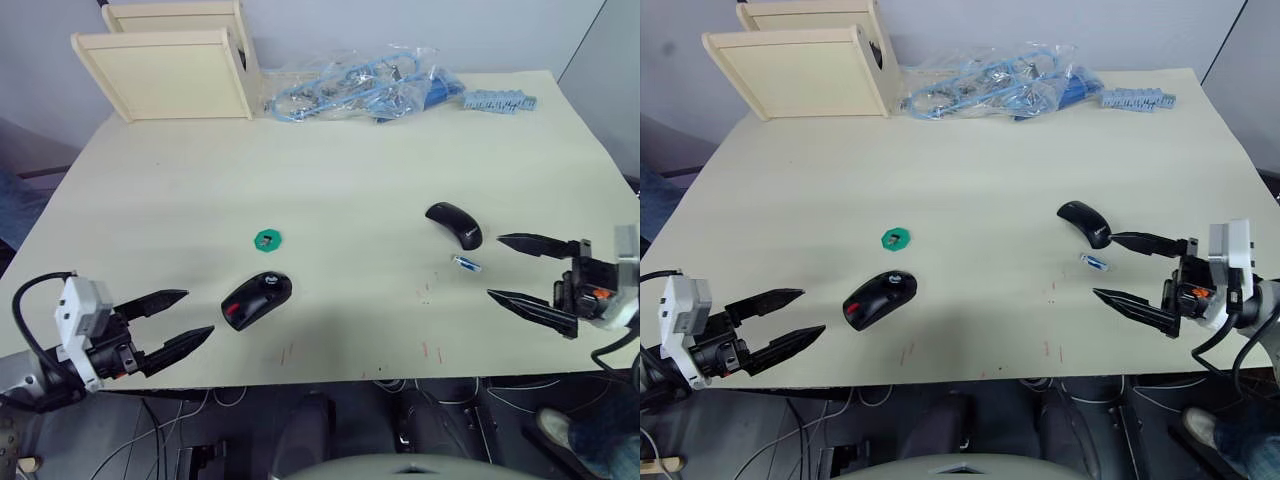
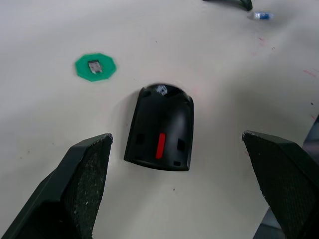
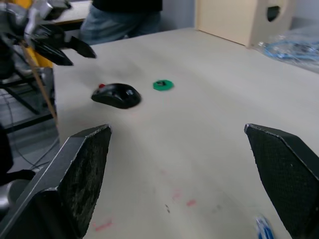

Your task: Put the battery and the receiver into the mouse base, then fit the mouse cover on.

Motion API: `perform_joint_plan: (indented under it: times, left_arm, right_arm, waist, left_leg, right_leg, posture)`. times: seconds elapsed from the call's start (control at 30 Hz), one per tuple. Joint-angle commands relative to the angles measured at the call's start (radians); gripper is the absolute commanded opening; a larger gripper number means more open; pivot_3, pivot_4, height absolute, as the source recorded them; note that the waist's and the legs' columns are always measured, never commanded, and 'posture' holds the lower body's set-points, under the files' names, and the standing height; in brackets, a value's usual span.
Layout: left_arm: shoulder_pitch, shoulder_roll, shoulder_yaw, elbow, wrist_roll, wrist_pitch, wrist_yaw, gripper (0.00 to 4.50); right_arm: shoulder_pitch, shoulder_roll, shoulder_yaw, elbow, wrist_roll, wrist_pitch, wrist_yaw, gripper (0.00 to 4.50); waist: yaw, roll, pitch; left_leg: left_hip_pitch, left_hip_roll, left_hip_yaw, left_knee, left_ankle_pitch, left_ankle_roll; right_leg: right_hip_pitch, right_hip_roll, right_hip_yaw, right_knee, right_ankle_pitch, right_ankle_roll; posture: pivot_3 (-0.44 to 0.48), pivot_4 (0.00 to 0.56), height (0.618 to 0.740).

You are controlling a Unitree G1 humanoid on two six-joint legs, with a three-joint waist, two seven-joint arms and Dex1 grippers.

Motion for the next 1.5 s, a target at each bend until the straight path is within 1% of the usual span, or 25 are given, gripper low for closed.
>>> perform_joint_plan:
  times: [0.03, 0.13, 0.3, 0.4, 0.5, 0.7, 0.83, 1.17, 1.5]
  left_arm:
    - [-0.047, 0.04, -0.043, -0.022, 0.029, 0.019, 0.013, 4.45]
    - [-0.1, 0.053, -0.089, -0.012, 0.043, 0.036, 0.025, 4.45]
    - [-0.187, 0.05, -0.178, -0.027, 0.082, 0.073, 0.086, 4.45]
    - [-0.234, 0.041, -0.239, -0.041, 0.11, 0.079, 0.119, 4.45]
    - [-0.243, 0.046, -0.277, -0.021, 0.155, 0.05, 0.115, 4.45]
    - [-0.267, 0.048, -0.321, 0.017, 0.206, 0.016, 0.103, 4.45]
    - [-0.28, 0.046, -0.334, 0.023, 0.221, 0.035, 0.121, 4.45]
    - [-0.324, 0.057, -0.375, 0.064, 0.258, 0.026, 0.105, 4.45]
    - [-0.369, 0.035, -0.428, 0.136, 0.308, -0.021, 0.09, 4.45]
  right_arm:
    - [-0.051, -0.034, 0.014, -0.053, 0.051, 0.028, 0.039, 4.5]
    - [-0.076, -0.042, 0.027, -0.061, 0.059, 0.045, 0.035, 4.5]
    - [-0.065, -0.053, 0.009, -0.065, 0.058, 0.05, 0.05, 4.5]
    - [-0.03, -0.056, -0.008, -0.067, 0.051, 0.042, 0.066, 4.5]
    - [-0.002, -0.045, -0.016, -0.064, 0.037, 0.027, 0.057, 4.5]
    - [0.015, -0.035, -0.016, -0.083, 0.04, 0.022, 0.038, 4.5]
    - [0.036, -0.035, -0.022, -0.095, 0.039, 0.016, 0.033, 4.5]
    - [0.061, -0.034, -0.031, -0.117, 0.041, 0.014, 0.012, 4.5]
    - [0.062, -0.036, -0.031, -0.125, 0.042, 0.019, -0.005, 4.5]
  waist:
    - [0.001, -0.001, 0.0]
    - [0.0, -0.001, 0.0]
    - [0.001, -0.001, 0.0]
    - [0.002, -0.001, 0.0]
    - [0.0, -0.001, 0.0]
    - [0.0, -0.001, 0.0]
    - [0.001, -0.001, 0.0]
    - [0.001, -0.001, 0.0]
    - [0.001, -0.001, 0.0]
  left_leg:
    - [0.0, 0.0, -0.001, 0.0, 0.0, 0.0]
    - [-0.001, 0.0, -0.003, 0.0, 0.0, 0.0]
    - [-0.002, 0.0, -0.005, 0.0, 0.0, 0.0]
    - [-0.002, -0.001, -0.005, 0.0, 0.0, 0.0]
    - [-0.002, -0.001, -0.006, 0.0, 0.0, 0.0]
    - [-0.002, -0.001, -0.005, 0.0, 0.0, 0.0]
    - [-0.002, -0.001, -0.006, 0.0, 0.0, 0.0]
    - [-0.002, -0.001, -0.006, 0.0, 0.0, 0.0]
    - [-0.002, -0.001, -0.006, 0.0, 0.0, 0.0]
  right_leg:
    - [0.0, 0.0, -0.001, 0.0, 0.0, 0.0]
    - [0.0, 0.0, -0.002, 0.0, 0.0, 0.0]
    - [0.0, 0.0, -0.004, 0.0, 0.0, 0.0]
    - [0.0, 0.0, -0.004, 0.0, 0.0, 0.0]
    - [0.0, 0.0, -0.004, 0.001, 0.0, 0.0]
    - [0.0, 0.0, -0.004, 0.001, 0.0, 0.0]
    - [0.0, 0.0, -0.004, 0.0, 0.0, 0.0]
    - [0.0, 0.0, -0.005, 0.001, 0.0, 0.0]
    - [0.0, 0.0, -0.005, 0.001, 0.0, 0.0]
  posture:
    - [0.0, 0.15, 0.74]
    - [0.0, 0.15, 0.74]
    - [0.0, 0.15, 0.74]
    - [0.0, 0.15, 0.74]
    - [0.0, 0.15, 0.74]
    - [0.0, 0.15, 0.74]
    - [0.0, 0.15, 0.74]
    - [0.0, 0.15, 0.74]
    - [0.0, 0.15, 0.74]
